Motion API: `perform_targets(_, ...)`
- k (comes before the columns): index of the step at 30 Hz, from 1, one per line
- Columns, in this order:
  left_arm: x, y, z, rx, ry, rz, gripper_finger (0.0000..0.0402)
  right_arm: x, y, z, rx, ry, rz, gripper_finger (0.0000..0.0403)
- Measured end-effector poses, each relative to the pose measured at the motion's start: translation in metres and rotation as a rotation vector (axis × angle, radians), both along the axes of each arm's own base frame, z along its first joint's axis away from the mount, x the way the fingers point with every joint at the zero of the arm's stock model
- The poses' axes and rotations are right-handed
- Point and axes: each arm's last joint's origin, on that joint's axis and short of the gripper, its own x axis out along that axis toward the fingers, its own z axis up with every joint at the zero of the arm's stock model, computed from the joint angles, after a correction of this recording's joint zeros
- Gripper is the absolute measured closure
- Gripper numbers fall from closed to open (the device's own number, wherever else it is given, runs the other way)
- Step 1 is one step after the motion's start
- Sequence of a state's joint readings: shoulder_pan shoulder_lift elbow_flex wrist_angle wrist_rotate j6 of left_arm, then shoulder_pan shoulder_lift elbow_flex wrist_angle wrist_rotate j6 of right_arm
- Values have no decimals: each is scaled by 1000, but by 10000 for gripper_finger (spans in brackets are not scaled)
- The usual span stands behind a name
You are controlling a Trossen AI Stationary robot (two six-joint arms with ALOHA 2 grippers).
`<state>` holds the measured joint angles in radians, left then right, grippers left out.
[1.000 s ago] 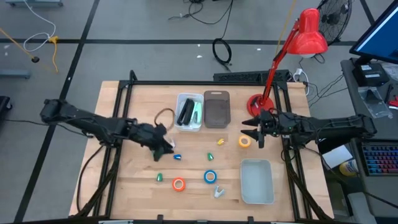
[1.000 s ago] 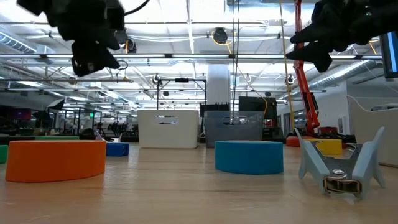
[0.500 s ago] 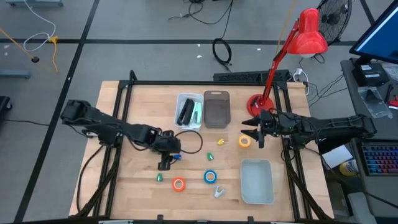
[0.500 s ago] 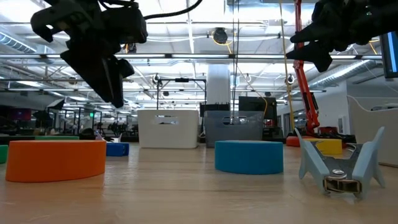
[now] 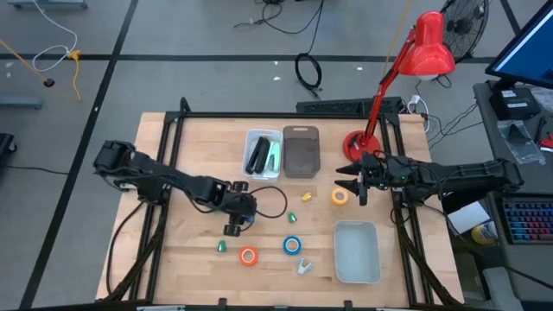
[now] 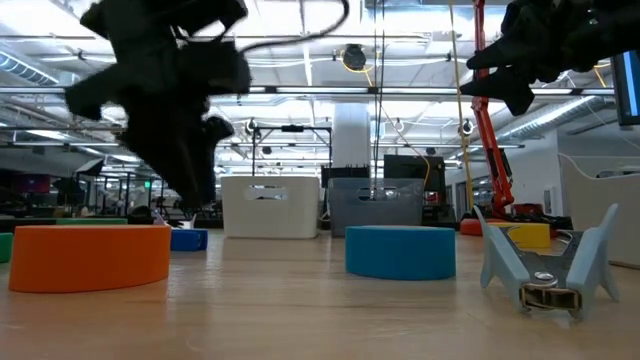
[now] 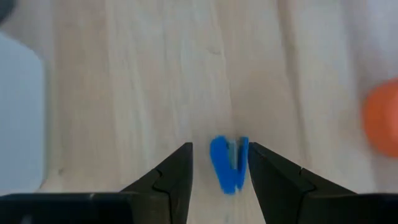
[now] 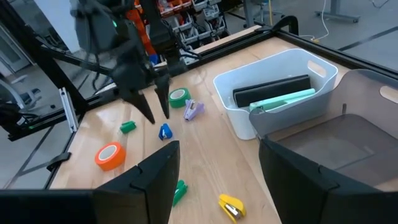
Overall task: Pick and place Stapler, Stapler remover, tape
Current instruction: Put the blue stapler into the white bin
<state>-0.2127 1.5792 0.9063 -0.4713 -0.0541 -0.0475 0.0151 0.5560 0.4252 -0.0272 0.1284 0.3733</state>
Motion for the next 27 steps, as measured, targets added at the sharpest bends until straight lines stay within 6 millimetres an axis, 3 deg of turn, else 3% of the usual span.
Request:
perform_targets(10, 6, -1, -29, 7, 102, 13, 245, 0, 0, 1, 0, -3, 1, 190)
perform_targets(27, 3, 9, -14, -39, 85, 119, 245, 0, 0, 1, 0, -3, 0, 190)
